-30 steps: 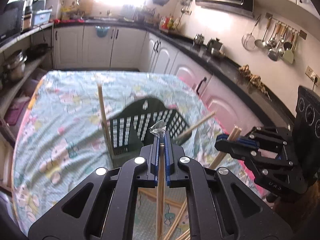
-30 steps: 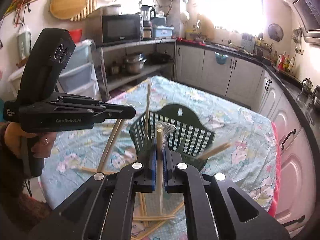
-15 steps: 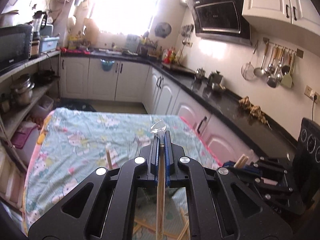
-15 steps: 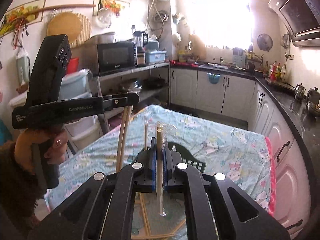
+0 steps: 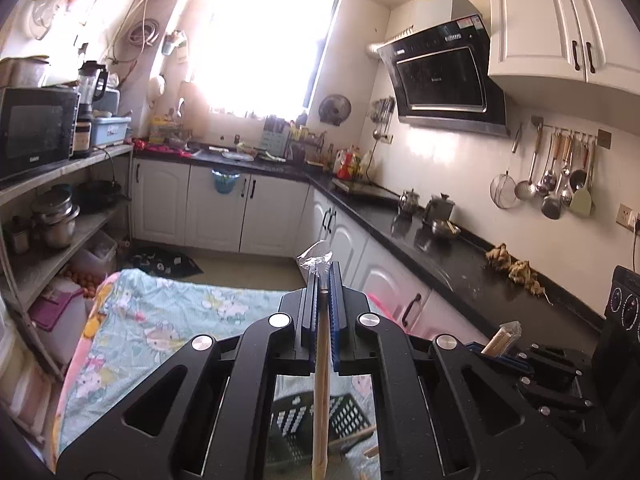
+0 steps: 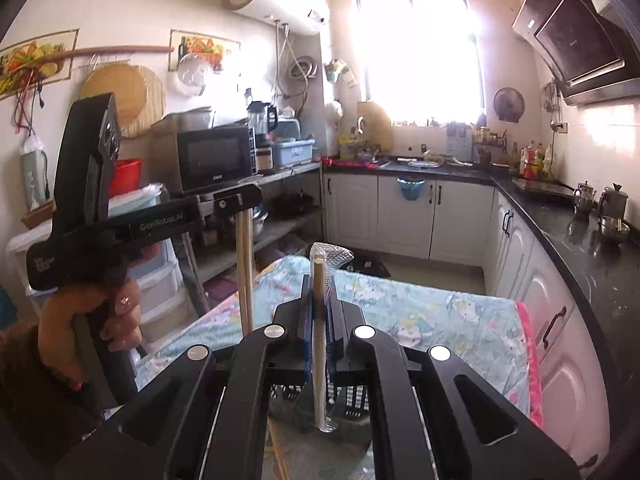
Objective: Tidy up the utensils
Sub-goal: 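Lift both held chopsticks upright and carry them above the green caddy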
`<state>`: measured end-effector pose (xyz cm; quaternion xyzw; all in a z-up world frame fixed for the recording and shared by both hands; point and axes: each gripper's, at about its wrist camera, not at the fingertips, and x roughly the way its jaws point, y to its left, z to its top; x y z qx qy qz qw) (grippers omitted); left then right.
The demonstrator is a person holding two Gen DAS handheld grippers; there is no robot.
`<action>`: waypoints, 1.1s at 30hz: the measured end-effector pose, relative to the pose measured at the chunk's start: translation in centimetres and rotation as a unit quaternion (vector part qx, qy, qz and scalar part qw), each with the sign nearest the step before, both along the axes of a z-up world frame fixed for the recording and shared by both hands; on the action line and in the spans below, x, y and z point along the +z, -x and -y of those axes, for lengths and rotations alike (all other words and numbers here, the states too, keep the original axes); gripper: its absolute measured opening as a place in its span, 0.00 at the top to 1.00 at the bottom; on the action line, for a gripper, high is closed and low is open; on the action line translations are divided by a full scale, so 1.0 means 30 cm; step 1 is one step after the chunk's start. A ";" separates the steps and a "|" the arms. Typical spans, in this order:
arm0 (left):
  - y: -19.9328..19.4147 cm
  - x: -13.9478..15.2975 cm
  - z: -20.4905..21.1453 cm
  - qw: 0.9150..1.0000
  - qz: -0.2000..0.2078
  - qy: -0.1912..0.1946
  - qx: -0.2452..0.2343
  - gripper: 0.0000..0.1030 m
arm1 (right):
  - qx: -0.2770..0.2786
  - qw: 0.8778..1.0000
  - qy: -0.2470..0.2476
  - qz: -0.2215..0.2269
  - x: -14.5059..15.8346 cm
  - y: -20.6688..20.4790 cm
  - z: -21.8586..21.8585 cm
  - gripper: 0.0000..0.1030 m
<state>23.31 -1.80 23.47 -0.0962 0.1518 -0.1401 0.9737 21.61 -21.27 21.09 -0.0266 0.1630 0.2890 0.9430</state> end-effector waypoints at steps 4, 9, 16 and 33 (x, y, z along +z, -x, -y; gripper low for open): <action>-0.013 0.023 0.015 1.000 0.015 -0.003 0.004 0.98 | -0.007 1.000 -0.011 0.007 0.025 -0.024 0.007 0.95; -0.029 0.013 0.029 0.999 0.035 -0.002 0.013 0.98 | -0.026 0.999 -0.015 0.019 0.035 -0.059 0.011 0.95; -0.064 -0.069 0.024 0.999 0.042 0.013 0.024 0.98 | -0.045 0.999 -0.025 0.018 -0.010 -0.128 0.026 0.95; -0.125 -0.290 -0.016 0.998 0.036 0.034 0.038 0.98 | -0.081 0.996 0.005 -0.028 -0.233 -0.271 -0.023 0.95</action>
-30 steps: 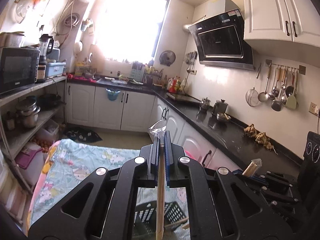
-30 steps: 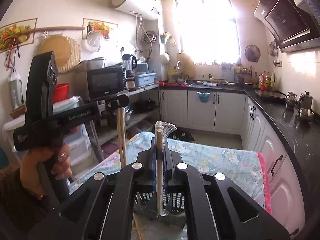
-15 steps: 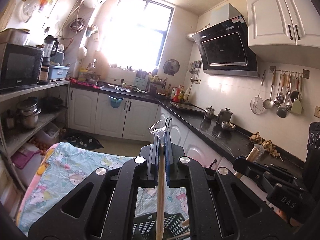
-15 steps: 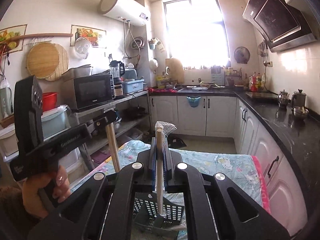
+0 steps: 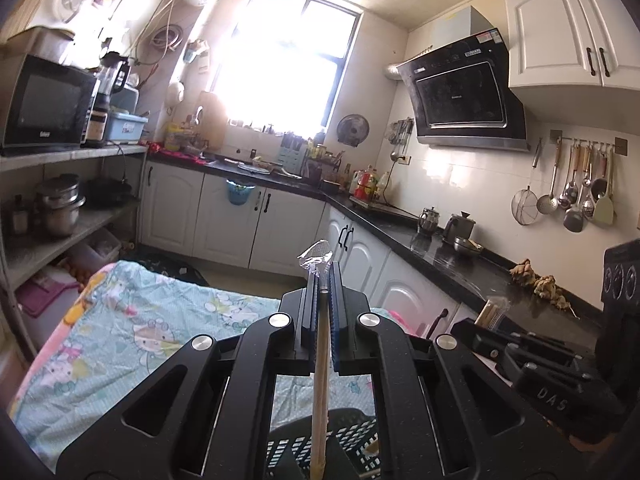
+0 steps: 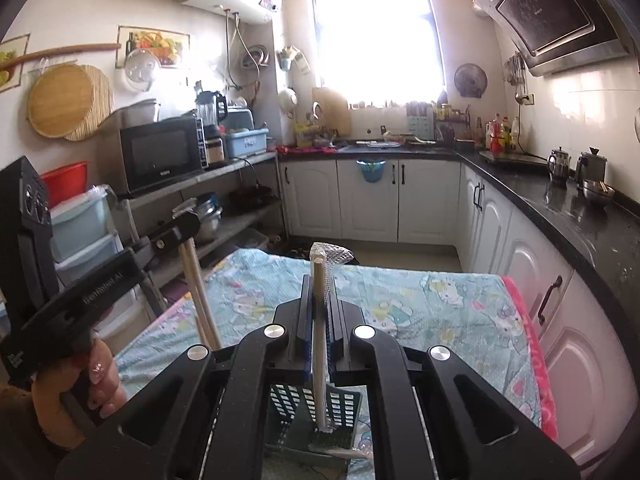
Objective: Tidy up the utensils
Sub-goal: 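Lift both held chopsticks upright and carry them above the green caddy, then open the left gripper to drop its chopstick in the caddy while the right opens too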
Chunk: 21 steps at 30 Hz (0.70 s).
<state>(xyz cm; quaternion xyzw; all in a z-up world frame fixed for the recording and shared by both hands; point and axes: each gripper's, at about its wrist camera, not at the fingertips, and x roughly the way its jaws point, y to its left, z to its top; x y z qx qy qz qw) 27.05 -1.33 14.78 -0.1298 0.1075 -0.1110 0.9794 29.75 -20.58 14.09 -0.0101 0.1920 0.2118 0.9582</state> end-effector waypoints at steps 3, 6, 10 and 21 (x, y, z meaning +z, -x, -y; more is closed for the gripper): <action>-0.001 -0.021 0.002 1.000 0.001 0.004 0.003 0.98 | -0.005 1.000 0.006 -0.006 -0.035 -0.010 -0.008 0.95; 0.002 -0.045 0.006 1.000 0.006 0.008 0.003 0.98 | -0.007 1.000 0.009 -0.016 -0.071 -0.022 -0.007 0.95; -0.005 -0.075 0.020 1.000 0.004 0.007 -0.004 0.98 | -0.009 0.999 0.011 -0.029 -0.109 -0.033 -0.001 0.95; -0.011 -0.138 0.052 0.999 -0.020 -0.008 -0.028 0.98 | -0.013 0.998 0.015 -0.065 -0.177 -0.039 0.008 0.84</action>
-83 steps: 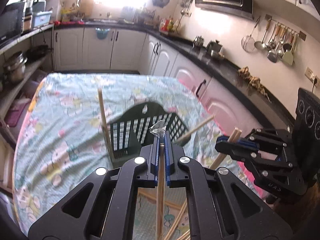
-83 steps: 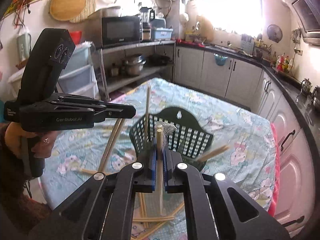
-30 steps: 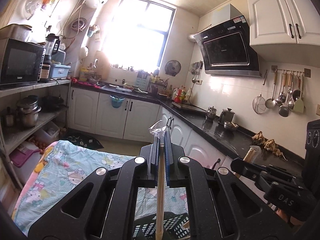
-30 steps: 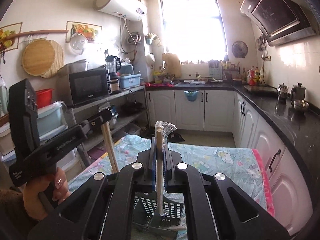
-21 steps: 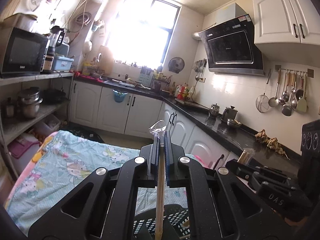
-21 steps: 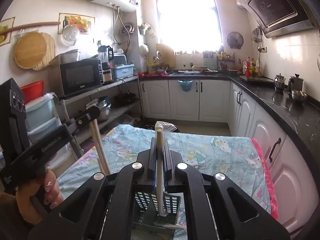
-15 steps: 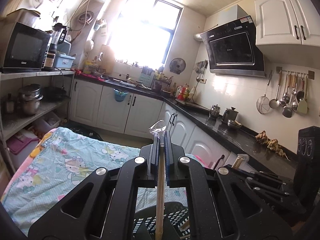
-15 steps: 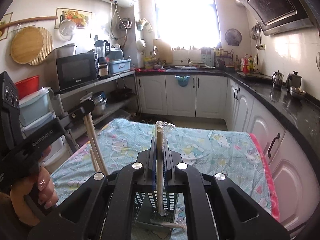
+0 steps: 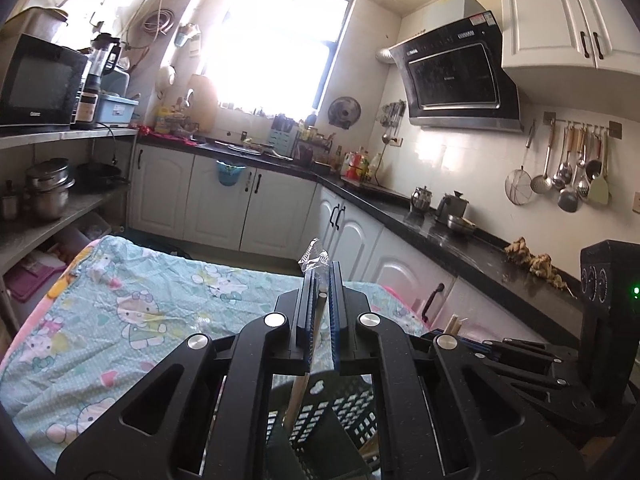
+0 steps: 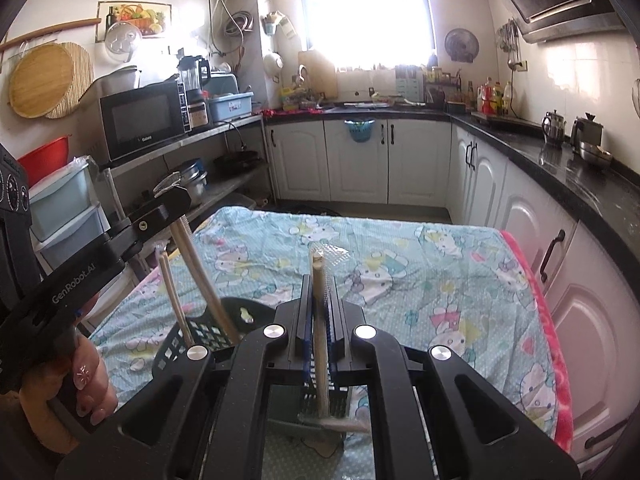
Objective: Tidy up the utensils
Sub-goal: 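Open the left gripper to drop its chopstick in the caddy while the right opens too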
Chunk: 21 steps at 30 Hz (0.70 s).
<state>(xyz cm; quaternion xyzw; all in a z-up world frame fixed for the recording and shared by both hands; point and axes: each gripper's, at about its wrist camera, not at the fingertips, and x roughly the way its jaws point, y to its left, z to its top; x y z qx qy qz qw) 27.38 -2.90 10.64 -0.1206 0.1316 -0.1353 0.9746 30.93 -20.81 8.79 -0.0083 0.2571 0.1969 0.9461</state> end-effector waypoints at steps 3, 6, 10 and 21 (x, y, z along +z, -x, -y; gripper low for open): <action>0.008 -0.004 0.008 1.000 -0.005 -0.005 -0.009 0.90 | -0.002 1.000 -0.001 0.000 0.002 0.012 0.010 0.75; 0.027 0.002 0.014 1.000 -0.002 -0.014 -0.013 0.77 | -0.005 1.000 -0.002 -0.001 0.007 0.023 0.021 0.71; 0.054 0.017 0.009 1.000 -0.004 -0.025 -0.011 0.66 | -0.011 1.000 -0.003 0.002 0.024 0.044 0.038 0.63; 0.112 0.054 -0.061 0.999 -0.027 -0.021 0.000 0.37 | -0.013 1.000 0.001 0.012 0.046 0.122 0.070 0.51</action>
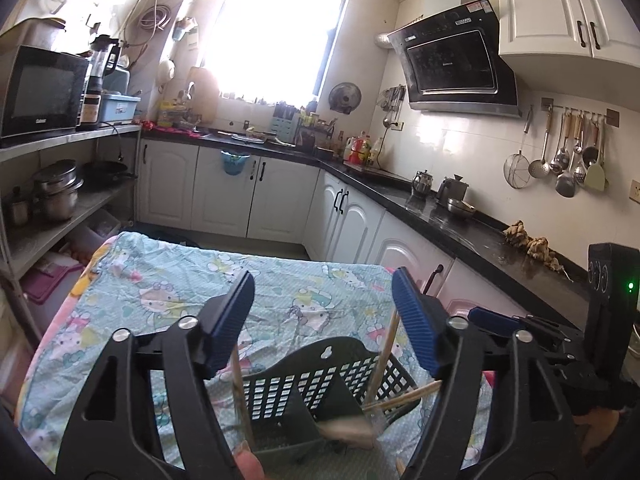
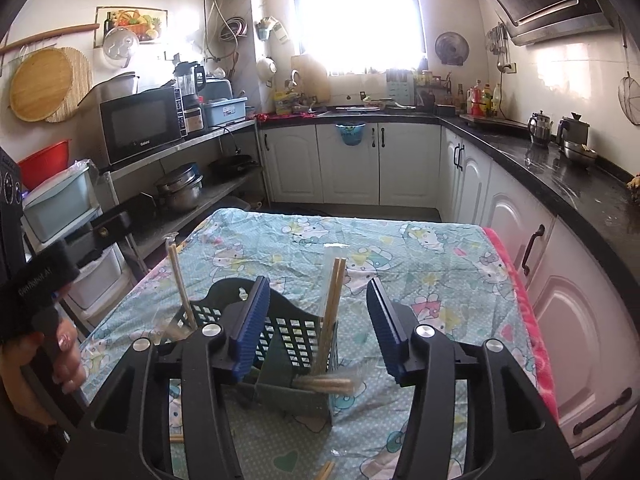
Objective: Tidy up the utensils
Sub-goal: 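Open the left gripper to drop its chopstick in the caddy while the right opens too, then withdraw both open grippers from the caddy back toward the remaining chopsticks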
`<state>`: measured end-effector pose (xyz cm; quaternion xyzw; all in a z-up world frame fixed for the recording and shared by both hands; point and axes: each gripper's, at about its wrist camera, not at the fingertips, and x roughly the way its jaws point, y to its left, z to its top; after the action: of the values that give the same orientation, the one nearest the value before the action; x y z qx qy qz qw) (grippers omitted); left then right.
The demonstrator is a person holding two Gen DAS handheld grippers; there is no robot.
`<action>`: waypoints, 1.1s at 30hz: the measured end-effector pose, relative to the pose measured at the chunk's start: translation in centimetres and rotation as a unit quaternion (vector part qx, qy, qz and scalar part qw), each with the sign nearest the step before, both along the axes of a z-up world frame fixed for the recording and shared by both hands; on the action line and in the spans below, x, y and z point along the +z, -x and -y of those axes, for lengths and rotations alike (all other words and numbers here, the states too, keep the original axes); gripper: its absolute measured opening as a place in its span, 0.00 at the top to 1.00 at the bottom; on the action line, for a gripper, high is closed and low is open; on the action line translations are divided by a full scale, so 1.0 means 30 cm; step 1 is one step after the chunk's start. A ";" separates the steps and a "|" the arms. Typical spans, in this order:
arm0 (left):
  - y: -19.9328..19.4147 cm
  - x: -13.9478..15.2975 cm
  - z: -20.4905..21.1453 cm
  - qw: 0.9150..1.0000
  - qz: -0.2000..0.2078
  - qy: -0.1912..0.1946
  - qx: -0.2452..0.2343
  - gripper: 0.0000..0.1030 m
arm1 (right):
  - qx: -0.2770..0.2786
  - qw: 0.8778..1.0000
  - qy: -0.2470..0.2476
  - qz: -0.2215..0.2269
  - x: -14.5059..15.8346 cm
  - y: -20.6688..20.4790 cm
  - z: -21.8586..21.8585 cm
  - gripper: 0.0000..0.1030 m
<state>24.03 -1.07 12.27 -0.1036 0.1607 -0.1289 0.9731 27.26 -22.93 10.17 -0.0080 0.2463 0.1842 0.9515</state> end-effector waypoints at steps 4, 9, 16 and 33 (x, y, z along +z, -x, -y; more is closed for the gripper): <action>0.019 0.007 -0.019 1.000 -0.005 0.003 0.003 0.26 | 0.001 1.000 0.002 0.004 0.005 0.024 0.007 0.49; 0.049 0.014 -0.042 1.000 -0.012 0.010 0.009 0.17 | 0.003 1.000 0.006 0.010 0.011 0.056 0.008 0.47; 0.100 0.028 -0.078 1.000 -0.015 0.021 0.017 0.10 | 0.008 1.000 0.012 0.017 0.023 0.102 0.010 0.41; 0.226 0.011 -0.113 0.999 -0.032 0.022 0.016 0.10 | 0.028 0.998 0.033 0.034 0.026 0.258 -0.029 0.32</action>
<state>17.23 2.31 12.59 -0.1315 0.1870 -0.1136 0.9669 19.51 -22.05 10.96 -0.0525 0.2198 0.2021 0.9529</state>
